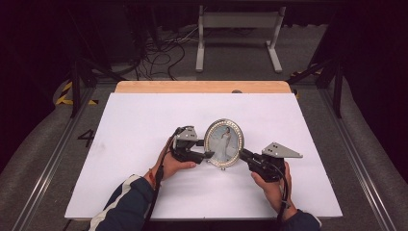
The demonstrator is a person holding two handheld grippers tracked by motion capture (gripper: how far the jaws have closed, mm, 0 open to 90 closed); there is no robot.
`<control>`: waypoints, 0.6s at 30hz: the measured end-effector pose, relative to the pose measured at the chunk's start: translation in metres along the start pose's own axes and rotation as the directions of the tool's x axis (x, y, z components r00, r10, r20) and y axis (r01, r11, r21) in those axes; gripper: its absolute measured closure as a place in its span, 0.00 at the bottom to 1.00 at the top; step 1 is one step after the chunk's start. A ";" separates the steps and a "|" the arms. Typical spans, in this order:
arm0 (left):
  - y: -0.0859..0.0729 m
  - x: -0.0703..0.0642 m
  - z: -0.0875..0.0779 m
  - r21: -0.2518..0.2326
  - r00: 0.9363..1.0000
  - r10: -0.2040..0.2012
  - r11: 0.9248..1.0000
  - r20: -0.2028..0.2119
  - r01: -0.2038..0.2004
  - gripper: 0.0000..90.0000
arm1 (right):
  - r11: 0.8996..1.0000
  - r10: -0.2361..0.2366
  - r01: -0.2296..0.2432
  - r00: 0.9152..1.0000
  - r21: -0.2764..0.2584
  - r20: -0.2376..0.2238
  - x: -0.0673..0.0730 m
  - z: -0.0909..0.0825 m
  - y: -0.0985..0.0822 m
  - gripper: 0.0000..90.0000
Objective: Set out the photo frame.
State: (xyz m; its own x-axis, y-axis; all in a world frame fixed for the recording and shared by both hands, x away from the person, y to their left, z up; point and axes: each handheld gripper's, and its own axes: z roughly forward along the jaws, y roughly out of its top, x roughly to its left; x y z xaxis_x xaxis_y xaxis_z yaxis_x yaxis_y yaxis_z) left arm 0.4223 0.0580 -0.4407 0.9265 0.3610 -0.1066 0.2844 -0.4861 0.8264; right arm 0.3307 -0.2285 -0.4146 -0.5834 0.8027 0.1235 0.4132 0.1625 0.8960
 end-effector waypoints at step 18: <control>-0.009 -0.011 -0.013 0.024 0.999 0.029 0.999 -0.035 -0.028 0.56 | 1.000 -0.006 0.006 1.000 0.004 -0.008 -0.003 0.009 0.005 0.90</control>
State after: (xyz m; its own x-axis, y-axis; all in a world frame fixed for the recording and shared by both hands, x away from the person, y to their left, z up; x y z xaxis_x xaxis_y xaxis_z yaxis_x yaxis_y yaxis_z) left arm 0.4062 0.0691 -0.4400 0.9252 0.3742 -0.0633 0.2641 -0.5150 0.8155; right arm 0.3407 -0.2244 -0.4145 -0.5915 0.7972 0.1210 0.4120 0.1698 0.8952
